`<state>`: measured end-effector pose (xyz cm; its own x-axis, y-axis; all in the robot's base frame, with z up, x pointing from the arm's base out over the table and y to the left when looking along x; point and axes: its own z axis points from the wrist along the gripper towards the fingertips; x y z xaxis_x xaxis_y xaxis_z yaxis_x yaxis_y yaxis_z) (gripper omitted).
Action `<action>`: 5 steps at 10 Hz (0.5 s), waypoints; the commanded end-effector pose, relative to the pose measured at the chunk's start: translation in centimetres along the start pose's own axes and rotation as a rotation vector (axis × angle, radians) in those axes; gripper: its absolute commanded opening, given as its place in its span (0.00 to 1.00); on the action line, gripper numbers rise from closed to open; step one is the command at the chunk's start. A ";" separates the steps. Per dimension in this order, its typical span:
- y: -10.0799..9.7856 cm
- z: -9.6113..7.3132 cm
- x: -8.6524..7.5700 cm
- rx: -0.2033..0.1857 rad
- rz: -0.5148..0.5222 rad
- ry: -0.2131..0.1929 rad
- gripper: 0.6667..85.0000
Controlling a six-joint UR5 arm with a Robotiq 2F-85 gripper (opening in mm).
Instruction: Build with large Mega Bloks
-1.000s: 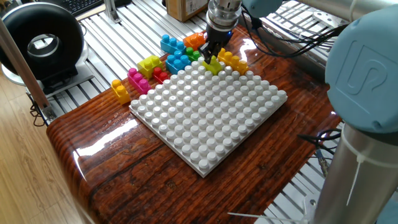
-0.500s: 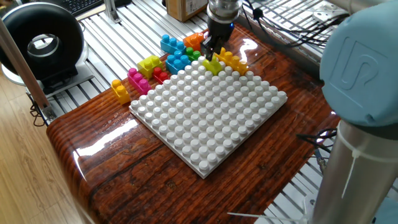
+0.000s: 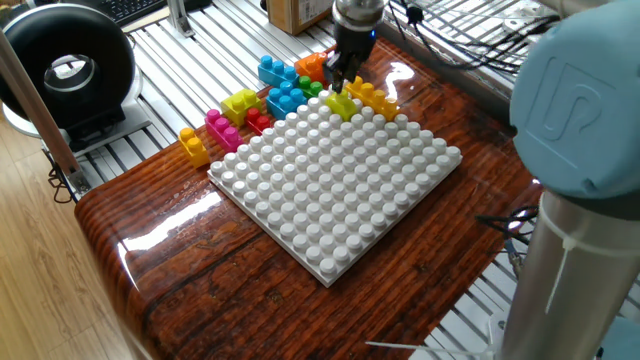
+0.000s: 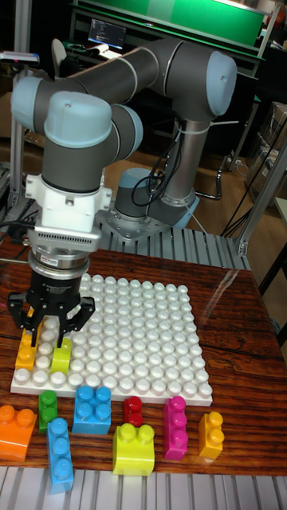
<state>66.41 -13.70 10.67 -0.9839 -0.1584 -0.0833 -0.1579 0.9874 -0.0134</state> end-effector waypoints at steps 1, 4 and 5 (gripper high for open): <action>-1.5 -0.6 -2.6 -0.009 -0.015 0.013 0.48; -1.7 -0.2 -4.8 -0.009 -0.003 0.010 0.48; -1.6 0.0 -5.3 -0.010 -0.006 0.008 0.48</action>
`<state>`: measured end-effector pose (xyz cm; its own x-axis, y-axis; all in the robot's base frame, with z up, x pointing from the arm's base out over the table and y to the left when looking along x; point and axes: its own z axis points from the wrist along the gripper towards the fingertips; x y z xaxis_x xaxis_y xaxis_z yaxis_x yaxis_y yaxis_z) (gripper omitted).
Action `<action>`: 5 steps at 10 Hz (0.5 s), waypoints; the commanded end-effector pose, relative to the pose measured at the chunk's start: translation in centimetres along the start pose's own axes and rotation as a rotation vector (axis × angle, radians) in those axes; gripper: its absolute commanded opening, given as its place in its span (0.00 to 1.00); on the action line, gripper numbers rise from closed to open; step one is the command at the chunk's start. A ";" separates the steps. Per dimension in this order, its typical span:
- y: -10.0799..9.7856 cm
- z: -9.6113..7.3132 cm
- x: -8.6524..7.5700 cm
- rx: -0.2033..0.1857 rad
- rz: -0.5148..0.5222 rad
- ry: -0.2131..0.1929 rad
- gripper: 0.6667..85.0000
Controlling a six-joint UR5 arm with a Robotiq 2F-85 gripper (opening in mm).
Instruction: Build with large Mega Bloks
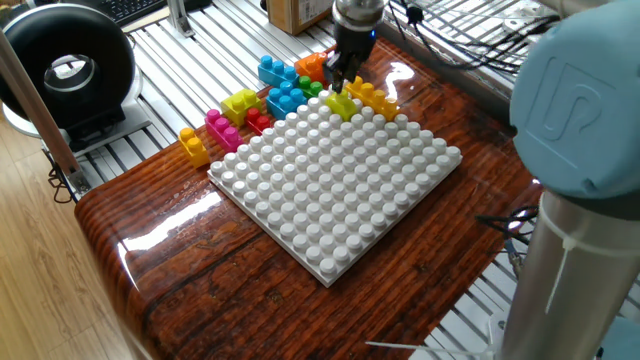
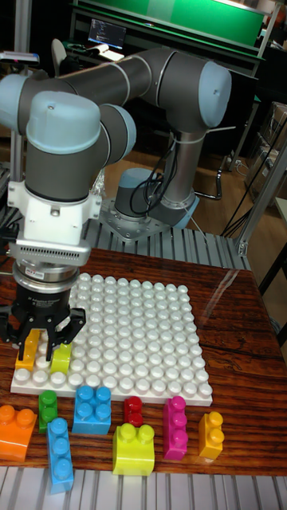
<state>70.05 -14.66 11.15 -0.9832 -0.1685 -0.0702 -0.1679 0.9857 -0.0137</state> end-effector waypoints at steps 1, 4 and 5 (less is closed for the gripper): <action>-0.1 0.2 -2.2 -0.012 0.000 -0.005 0.48; -0.2 0.6 -3.1 -0.005 0.002 -0.006 0.48; -0.3 0.8 -3.2 -0.001 0.005 -0.007 0.48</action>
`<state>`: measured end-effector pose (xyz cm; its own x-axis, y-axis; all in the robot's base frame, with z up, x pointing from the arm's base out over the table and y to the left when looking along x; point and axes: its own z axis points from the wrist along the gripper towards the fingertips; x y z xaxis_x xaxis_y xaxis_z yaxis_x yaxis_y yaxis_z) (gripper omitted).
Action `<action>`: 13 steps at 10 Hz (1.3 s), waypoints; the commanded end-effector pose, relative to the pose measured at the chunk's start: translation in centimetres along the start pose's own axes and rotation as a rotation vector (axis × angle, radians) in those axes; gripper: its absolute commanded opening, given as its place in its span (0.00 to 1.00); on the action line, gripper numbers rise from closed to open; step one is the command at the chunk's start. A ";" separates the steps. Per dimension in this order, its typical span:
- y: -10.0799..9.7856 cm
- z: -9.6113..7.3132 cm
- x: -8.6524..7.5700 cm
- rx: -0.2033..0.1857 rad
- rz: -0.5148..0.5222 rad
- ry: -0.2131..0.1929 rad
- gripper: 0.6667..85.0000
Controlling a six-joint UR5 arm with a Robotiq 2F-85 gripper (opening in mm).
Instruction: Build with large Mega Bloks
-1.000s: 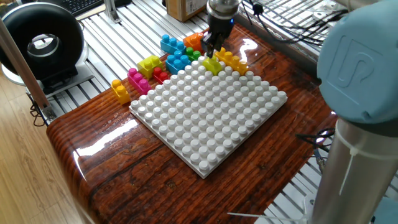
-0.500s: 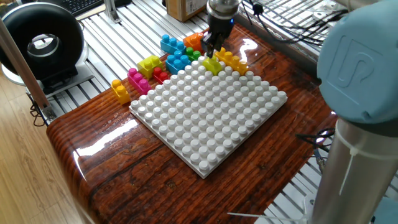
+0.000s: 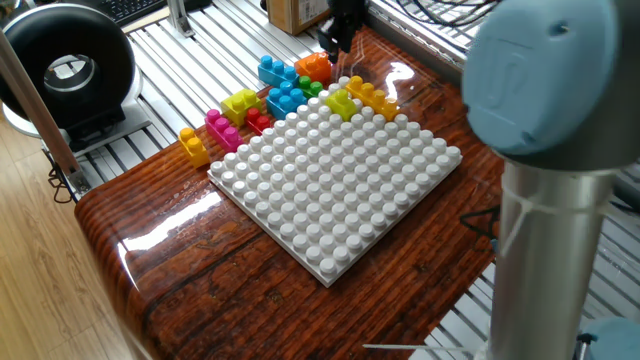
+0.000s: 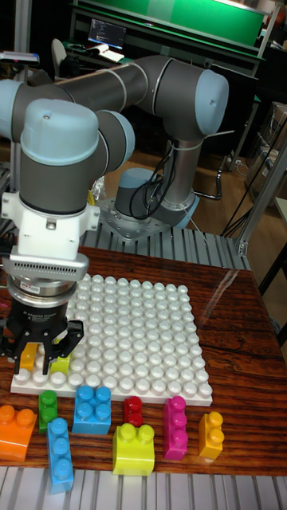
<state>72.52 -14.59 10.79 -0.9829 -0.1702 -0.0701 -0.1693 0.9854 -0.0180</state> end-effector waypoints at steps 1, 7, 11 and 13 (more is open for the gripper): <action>-0.1 0.2 -0.7 0.000 0.010 -0.006 0.47; -0.2 0.0 -1.2 0.004 0.118 -0.028 0.39; 0.1 -0.1 -2.7 -0.009 0.098 -0.086 0.46; -0.3 0.2 -2.8 -0.021 0.079 -0.045 0.52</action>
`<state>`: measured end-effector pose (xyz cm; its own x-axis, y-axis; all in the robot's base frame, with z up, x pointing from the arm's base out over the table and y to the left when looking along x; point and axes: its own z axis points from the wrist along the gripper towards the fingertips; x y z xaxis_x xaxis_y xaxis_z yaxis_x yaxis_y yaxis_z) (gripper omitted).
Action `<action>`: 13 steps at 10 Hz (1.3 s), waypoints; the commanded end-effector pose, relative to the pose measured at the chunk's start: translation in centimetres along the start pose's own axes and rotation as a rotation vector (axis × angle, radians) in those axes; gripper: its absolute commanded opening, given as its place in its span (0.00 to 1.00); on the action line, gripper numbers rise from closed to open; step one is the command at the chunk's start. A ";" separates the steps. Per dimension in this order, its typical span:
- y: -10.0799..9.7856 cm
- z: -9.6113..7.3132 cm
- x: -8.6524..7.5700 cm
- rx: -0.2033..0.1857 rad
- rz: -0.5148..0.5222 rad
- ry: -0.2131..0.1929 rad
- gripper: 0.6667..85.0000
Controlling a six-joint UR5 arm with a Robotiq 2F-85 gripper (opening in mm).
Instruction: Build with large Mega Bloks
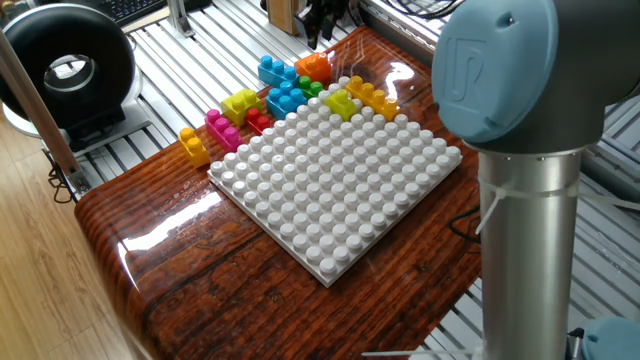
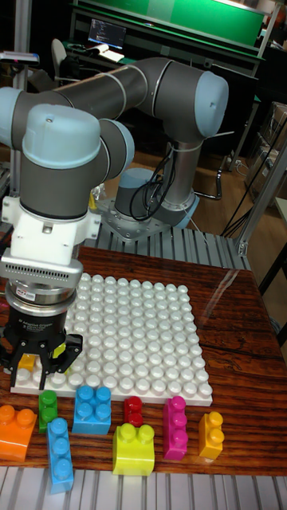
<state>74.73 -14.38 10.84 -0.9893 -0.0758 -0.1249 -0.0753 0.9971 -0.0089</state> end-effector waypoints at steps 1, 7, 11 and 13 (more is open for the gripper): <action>-0.6 0.3 -1.6 -0.022 -0.014 0.019 0.57; -1.4 2.7 -5.8 -0.047 0.025 -0.006 0.66; -0.8 3.8 -6.1 -0.046 0.059 -0.011 0.69; -0.5 4.7 -6.8 -0.055 0.068 -0.047 0.73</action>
<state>81.27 -14.79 7.64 -0.9896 -0.0243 -0.1415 -0.0300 0.9988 0.0386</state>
